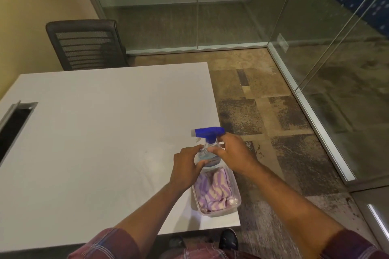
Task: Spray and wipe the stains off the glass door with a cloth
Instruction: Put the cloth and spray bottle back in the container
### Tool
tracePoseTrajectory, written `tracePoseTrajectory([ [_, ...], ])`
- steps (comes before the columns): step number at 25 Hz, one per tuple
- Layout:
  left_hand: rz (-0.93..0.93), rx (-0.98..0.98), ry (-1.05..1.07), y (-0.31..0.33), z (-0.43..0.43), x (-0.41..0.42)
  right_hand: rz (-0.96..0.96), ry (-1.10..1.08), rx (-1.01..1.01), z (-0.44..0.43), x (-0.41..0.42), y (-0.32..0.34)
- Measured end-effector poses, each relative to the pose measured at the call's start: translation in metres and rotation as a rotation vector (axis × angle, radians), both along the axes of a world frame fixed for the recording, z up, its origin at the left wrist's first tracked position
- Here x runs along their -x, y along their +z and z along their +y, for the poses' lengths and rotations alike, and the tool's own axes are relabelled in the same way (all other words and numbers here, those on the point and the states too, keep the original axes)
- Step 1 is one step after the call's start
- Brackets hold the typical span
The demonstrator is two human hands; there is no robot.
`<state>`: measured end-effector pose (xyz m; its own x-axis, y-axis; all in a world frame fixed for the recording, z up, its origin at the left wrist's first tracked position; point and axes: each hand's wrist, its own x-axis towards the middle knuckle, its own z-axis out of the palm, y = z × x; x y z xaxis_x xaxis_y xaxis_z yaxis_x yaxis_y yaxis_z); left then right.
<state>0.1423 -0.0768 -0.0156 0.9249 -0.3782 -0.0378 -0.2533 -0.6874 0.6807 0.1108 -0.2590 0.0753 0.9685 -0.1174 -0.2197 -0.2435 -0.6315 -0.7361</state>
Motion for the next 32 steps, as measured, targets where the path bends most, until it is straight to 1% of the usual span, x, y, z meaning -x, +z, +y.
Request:
tracePoseTrajectory([
  [7,0.037,-0.249,0.050,-0.014,-0.008,0.000,0.095,0.053,-0.022,0.005,-0.007,-0.029],
  [13,0.046,-0.318,0.047,-0.018,-0.010,-0.001,0.093,0.056,-0.011,-0.002,-0.003,-0.042],
  [15,0.047,-0.346,0.023,-0.017,-0.011,-0.006,0.085,0.010,0.003,-0.008,0.005,-0.053],
  [17,0.060,-0.374,0.005,-0.014,-0.011,-0.010,0.135,-0.095,0.051,-0.014,0.019,-0.069],
  [20,0.074,-0.355,-0.012,-0.013,-0.010,-0.014,0.317,-0.202,0.105,-0.013,0.042,-0.092],
  [22,0.076,-0.326,-0.025,-0.014,-0.009,-0.013,0.395,-0.227,0.107,-0.009,0.055,-0.108],
  [24,0.094,-0.272,-0.020,-0.019,-0.005,-0.012,0.398,-0.229,0.117,-0.004,0.063,-0.121],
  [27,0.158,-0.133,0.032,-0.023,0.005,-0.007,0.409,-0.259,0.087,0.005,0.068,-0.135],
  [29,0.187,-0.097,0.047,-0.024,0.012,-0.003,0.402,-0.276,0.046,0.004,0.070,-0.153],
  [32,0.184,-0.076,0.042,-0.031,0.029,0.009,0.397,-0.342,-0.049,0.011,0.072,-0.135],
])
